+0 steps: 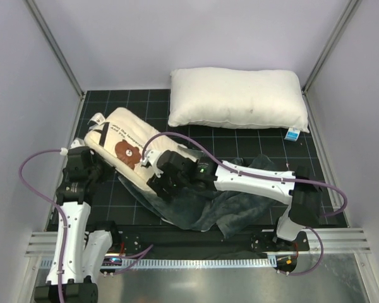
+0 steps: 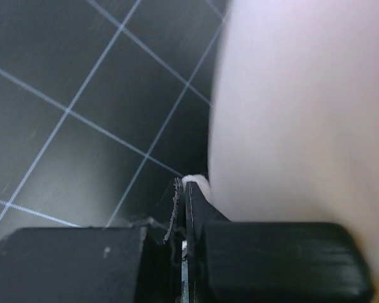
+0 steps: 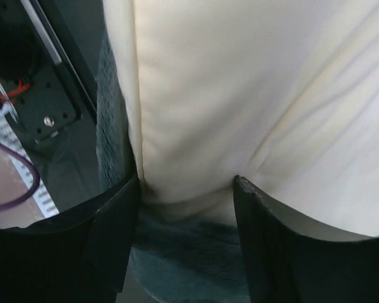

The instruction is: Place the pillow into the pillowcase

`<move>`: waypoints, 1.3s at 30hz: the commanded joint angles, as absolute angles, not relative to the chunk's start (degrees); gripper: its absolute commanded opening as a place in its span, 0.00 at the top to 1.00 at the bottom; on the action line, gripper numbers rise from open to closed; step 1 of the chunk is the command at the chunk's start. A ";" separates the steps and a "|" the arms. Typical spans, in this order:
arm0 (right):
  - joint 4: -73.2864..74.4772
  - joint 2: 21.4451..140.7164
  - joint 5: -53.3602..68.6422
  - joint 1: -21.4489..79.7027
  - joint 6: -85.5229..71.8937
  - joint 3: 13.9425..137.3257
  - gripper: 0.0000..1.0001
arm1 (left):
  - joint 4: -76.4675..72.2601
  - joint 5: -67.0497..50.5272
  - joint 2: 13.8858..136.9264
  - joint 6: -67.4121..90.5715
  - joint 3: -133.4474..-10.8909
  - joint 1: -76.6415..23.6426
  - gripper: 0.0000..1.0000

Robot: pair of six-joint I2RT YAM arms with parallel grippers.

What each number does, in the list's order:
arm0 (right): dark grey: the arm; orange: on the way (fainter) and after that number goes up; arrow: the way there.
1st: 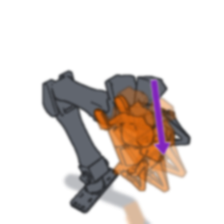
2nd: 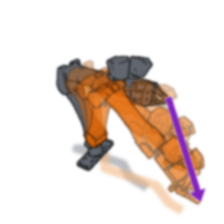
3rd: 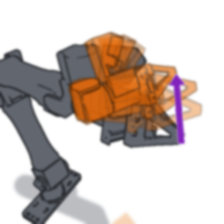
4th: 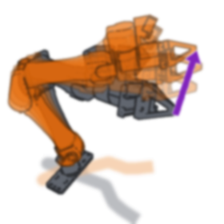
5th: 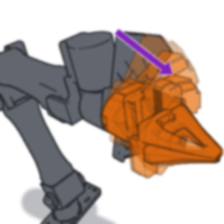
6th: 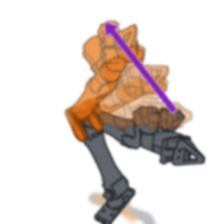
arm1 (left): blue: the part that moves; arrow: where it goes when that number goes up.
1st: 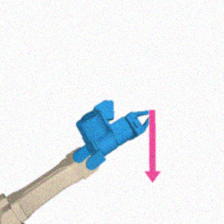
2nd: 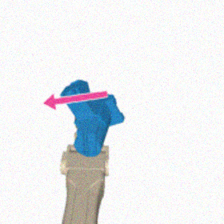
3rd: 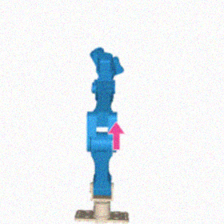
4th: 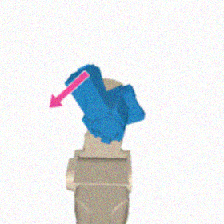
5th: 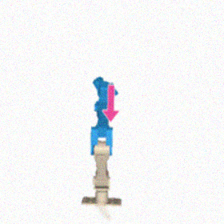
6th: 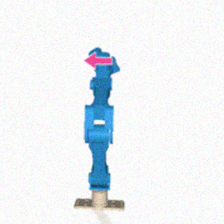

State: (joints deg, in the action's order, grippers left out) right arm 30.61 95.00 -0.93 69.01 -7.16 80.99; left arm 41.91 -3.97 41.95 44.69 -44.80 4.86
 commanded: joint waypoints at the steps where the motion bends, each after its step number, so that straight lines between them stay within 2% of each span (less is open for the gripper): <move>1: 39.56 94.94 1.51 69.79 -8.70 80.77 0.31 | 32.34 -1.84 38.33 43.85 -43.51 5.89 1.00; 4: 38.32 92.38 -5.61 68.65 -11.07 82.52 0.23 | 30.86 -7.87 34.21 48.48 -38.86 5.89 1.00; 7: 40.16 92.90 -8.69 65.32 -13.62 87.88 0.22 | 26.99 -11.69 26.39 54.64 -29.64 5.89 0.99; 12: 41.74 93.78 -12.91 61.00 -18.18 90.70 0.22 | 31.89 -4.76 14.70 56.51 -22.94 5.89 1.00; 20: 47.11 95.01 -21.18 57.48 -27.68 86.58 0.19 | 32.96 -2.46 15.90 58.27 -21.97 5.89 0.98; 21: 47.63 95.27 -21.01 57.48 -28.29 85.70 0.18 | 32.87 -2.55 16.52 58.27 -21.97 5.89 0.92; 23: 49.03 96.32 -21.53 57.48 -29.96 85.95 0.18 | 32.87 -2.64 17.84 57.75 -22.67 5.80 0.56; 24: 50.96 97.46 -21.79 57.57 -30.41 86.13 0.18 | 33.39 -2.64 17.93 57.31 -23.20 5.89 0.25; 26: 52.03 98.69 -22.06 57.57 -31.02 86.04 0.18 | 34.36 -2.20 17.41 57.30 -24.34 5.89 0.09; 27: 52.21 99.31 -22.23 57.57 -31.11 86.13 0.20 | 35.58 -0.54 16.97 57.74 -24.43 5.80 0.01; 29: 52.47 101.33 -22.24 57.57 -31.20 86.66 0.30 | 36.30 2.45 15.65 58.62 -25.13 5.80 0.00; 30: 52.30 101.86 -22.32 57.57 -31.20 87.10 0.54 | 37.26 4.98 15.38 58.71 -25.75 5.80 0.00; 32: 50.64 102.92 -22.59 57.57 -30.94 88.15 0.68 | 39.45 8.68 15.64 57.66 -29.33 5.98 0.00; 33: 50.19 103.18 -22.94 57.57 -30.68 88.94 0.80 | 40.59 10.96 15.91 57.13 -31.18 5.89 0.00; 37: 47.91 104.50 -23.03 57.39 -29.88 94.21 0.94 | 44.12 22.39 17.75 54.41 -38.75 5.80 0.00; 39: 46.24 105.20 -22.24 57.13 -29.36 97.29 0.96 | 39.66 20.93 20.90 51.77 -39.73 5.89 0.00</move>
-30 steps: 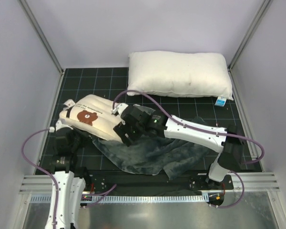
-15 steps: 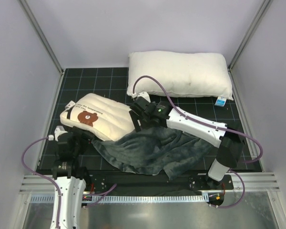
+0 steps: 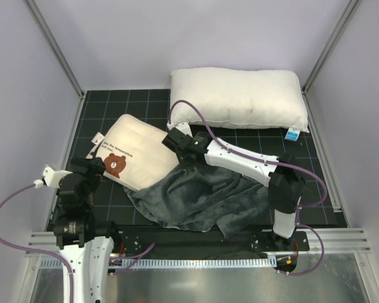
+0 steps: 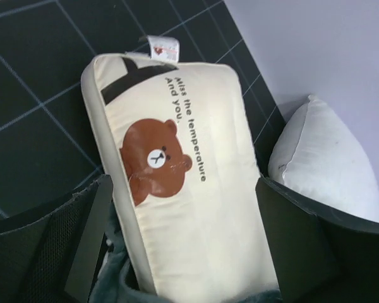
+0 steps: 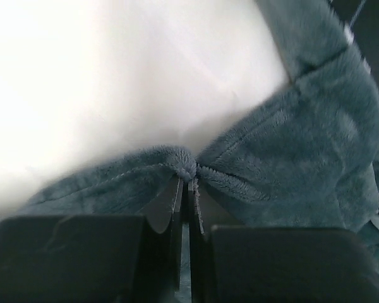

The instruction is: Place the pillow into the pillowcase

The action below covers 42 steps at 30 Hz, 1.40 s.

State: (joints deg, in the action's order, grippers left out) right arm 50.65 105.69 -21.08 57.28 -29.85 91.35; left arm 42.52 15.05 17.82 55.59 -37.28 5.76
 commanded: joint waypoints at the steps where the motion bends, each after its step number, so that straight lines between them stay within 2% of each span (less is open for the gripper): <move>1: 45.62 105.55 -21.37 57.04 -29.18 98.16 0.96 | 38.16 18.83 22.75 51.59 -39.47 5.89 0.00; 6: 43.51 107.31 -20.31 56.78 -29.36 102.65 0.96 | 29.36 12.04 47.83 49.14 -41.82 5.89 0.00; 9: 40.09 107.93 -16.98 55.73 -29.01 102.74 0.96 | 26.21 8.37 57.79 49.38 -44.64 9.04 0.00; 11: 38.68 108.28 -14.34 55.20 -29.00 103.88 0.96 | 23.91 7.38 60.63 50.53 -45.35 10.02 0.00; 17: 39.11 111.09 -11.78 54.23 -27.95 108.37 0.96 | 19.43 17.05 71.17 50.71 -47.63 10.11 0.00; 21: 38.32 112.32 -9.76 54.14 -27.86 108.11 0.96 | 16.01 10.37 81.72 50.89 -48.34 10.11 0.02; 22: 37.71 112.67 -9.41 53.97 -27.51 108.37 0.96 | 11.30 3.58 83.04 50.63 -47.30 10.02 0.09; 23: 37.53 113.63 -8.88 53.79 -27.34 108.80 0.96 | 7.86 -1.88 84.88 50.97 -44.59 10.11 0.28; 25: 37.44 114.87 -5.90 53.27 -26.37 111.69 0.96 | -2.74 -10.15 84.73 54.55 -39.93 8.27 0.41; 26: 37.53 116.35 -4.58 52.57 -25.93 112.93 0.96 | -5.25 -10.80 83.86 55.19 -37.73 6.87 0.52; 29: 38.41 118.64 -0.89 51.51 -25.05 118.20 0.96 | -6.86 -7.58 78.06 55.63 -31.48 -1.56 0.61; 31: 38.15 119.00 2.60 51.24 -24.79 120.40 0.96 | -6.94 -5.90 72.44 55.90 -27.87 -6.73 0.61; 33: 37.01 118.39 5.52 51.24 -24.00 120.50 0.96 | -5.81 -5.10 66.66 56.25 -25.85 -9.39 0.66; 37: 35.86 114.88 10.54 51.15 -23.47 116.73 0.96 | 1.74 -3.52 55.22 56.51 -24.09 -15.72 0.66; 39: 35.42 109.99 9.85 51.07 -23.12 110.26 0.95 | 6.21 -2.55 47.25 56.95 -22.77 -18.80 0.66; 42: 33.58 103.03 4.85 50.28 -24.08 97.89 0.91 | 12.88 -1.59 39.93 56.35 -21.18 -20.04 0.58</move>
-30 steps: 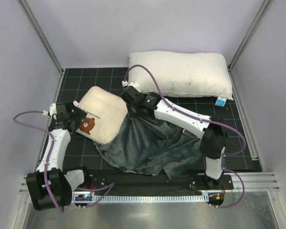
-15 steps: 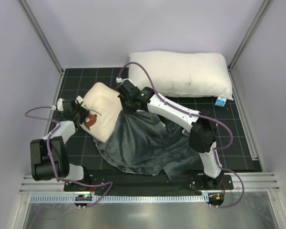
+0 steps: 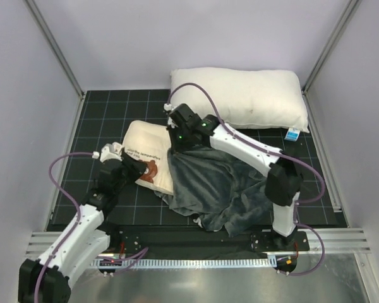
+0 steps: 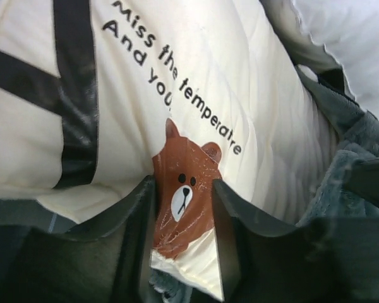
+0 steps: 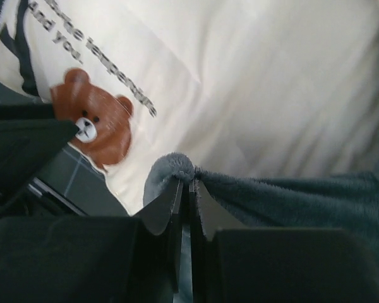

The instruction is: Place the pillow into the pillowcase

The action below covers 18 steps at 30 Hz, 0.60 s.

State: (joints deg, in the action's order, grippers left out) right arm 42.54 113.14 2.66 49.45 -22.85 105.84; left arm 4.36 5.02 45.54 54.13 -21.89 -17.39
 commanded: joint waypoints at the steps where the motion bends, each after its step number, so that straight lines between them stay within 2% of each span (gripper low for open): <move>1: 33.40 98.48 3.53 49.84 -24.34 94.86 0.87 | 15.36 -1.06 36.25 55.73 -22.05 -20.04 0.49; 2: 33.57 95.83 1.69 49.66 -24.87 92.14 0.82 | 18.25 -0.53 34.73 55.03 -22.93 -20.04 0.44; 3: 34.36 93.54 -2.94 49.40 -24.79 87.50 0.71 | 20.63 1.73 33.41 54.24 -23.98 -20.04 0.38; 4: 35.32 88.99 -5.77 49.31 -24.96 85.62 0.66 | 25.27 3.15 30.96 52.84 -25.04 -20.04 0.27; 6: 38.82 85.45 -13.14 49.22 -25.14 81.94 0.52 | 29.08 6.05 29.45 51.86 -28.55 -20.04 0.17; 8: 42.25 81.92 -16.68 48.96 -25.22 81.30 0.29 | 33.56 10.97 28.66 50.37 -31.88 -20.04 0.01; 9: 43.23 81.22 -17.57 48.96 -25.22 81.65 0.28 | 33.57 11.68 29.00 50.36 -32.86 -20.04 0.00; 10: 43.94 80.69 -18.01 48.96 -25.05 82.09 0.22 | 34.53 12.39 29.79 49.14 -34.35 -20.04 0.00; 13: 45.79 81.56 -19.42 48.96 -24.00 85.59 0.15 | 35.59 14.32 37.85 45.89 -40.76 -19.60 0.00; 18: 53.15 94.61 -23.28 49.04 -22.68 98.57 0.13 | 35.96 6.69 54.55 42.62 -50.44 -12.93 0.00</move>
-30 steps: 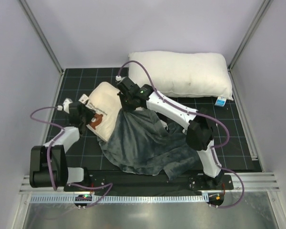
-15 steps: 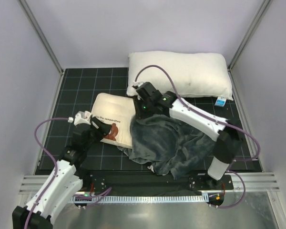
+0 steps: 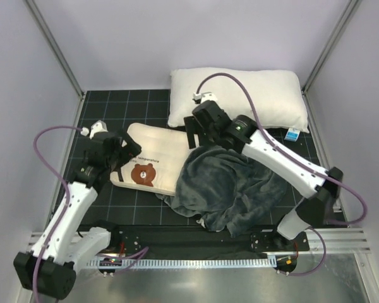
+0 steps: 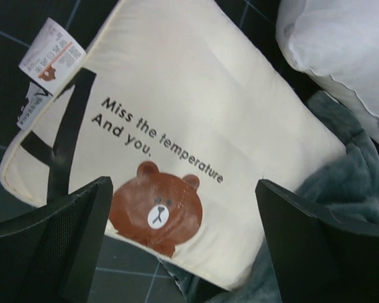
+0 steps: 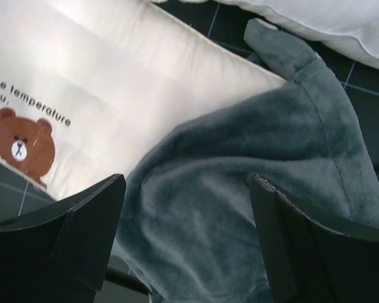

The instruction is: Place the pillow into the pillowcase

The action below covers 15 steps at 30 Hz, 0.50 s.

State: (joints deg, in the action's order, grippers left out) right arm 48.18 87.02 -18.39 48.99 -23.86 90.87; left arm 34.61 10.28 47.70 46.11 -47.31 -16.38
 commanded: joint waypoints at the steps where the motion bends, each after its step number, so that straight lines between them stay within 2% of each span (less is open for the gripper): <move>1: 54.13 96.75 -24.86 49.04 -22.68 100.44 0.13 | 34.82 6.07 55.36 43.06 -50.45 -11.70 0.00; 6: 61.59 111.67 -33.21 48.52 -24.69 111.94 0.13 | 28.23 8.52 61.25 46.05 -49.75 -5.46 0.00; 9: 64.94 116.97 -36.03 47.73 -25.84 115.13 0.13 | 26.11 10.62 67.57 46.41 -50.10 -3.96 0.00; 12: 65.30 120.58 -37.79 46.24 -27.24 113.30 0.14 | 23.65 12.47 72.85 45.97 -50.01 -3.69 0.00; 14: 65.22 121.46 -39.02 44.39 -28.39 111.63 0.19 | 21.72 12.39 76.63 45.35 -50.18 -3.60 0.00; 15: 64.34 121.64 -38.76 43.78 -28.30 109.88 0.27 | 21.36 12.04 77.77 45.09 -50.36 -3.69 0.00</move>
State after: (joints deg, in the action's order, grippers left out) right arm 62.06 123.61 -33.76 46.30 -26.17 111.22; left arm 26.39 10.61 75.48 45.98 -49.36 -3.95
